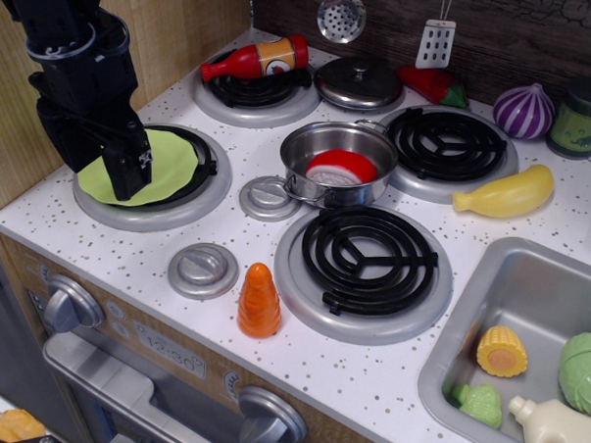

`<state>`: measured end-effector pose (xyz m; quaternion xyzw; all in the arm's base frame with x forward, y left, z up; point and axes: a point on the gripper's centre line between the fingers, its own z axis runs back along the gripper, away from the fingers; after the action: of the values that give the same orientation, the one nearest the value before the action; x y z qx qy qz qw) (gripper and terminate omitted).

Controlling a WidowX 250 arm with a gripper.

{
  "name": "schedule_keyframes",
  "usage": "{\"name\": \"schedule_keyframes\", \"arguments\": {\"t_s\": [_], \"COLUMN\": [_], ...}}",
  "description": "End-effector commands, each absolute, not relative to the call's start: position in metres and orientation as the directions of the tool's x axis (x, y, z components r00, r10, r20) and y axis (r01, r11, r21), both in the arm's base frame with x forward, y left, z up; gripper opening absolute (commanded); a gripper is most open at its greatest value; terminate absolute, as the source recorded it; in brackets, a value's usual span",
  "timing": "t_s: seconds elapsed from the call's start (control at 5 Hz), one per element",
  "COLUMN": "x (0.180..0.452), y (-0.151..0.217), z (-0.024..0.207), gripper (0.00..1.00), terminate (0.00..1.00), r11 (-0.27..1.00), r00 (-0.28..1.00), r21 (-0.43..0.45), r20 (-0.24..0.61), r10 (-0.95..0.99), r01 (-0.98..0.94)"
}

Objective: Take sushi out of pan

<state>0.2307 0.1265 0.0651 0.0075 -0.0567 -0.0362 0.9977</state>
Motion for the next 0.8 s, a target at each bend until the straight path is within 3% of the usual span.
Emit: {"name": "schedule_keyframes", "arguments": {"t_s": [0.0, 0.6], "x": [0.231, 0.309], "y": [0.127, 0.049], "z": [0.065, 0.109], "gripper": [1.00, 1.00], "terminate": [0.00, 0.00], "r11": [0.997, 0.832], "r00": [0.991, 0.834], "r21": [0.019, 0.083], "r20": [0.113, 0.017], "r10": [-0.073, -0.551], "r01": [0.071, 0.548]}}
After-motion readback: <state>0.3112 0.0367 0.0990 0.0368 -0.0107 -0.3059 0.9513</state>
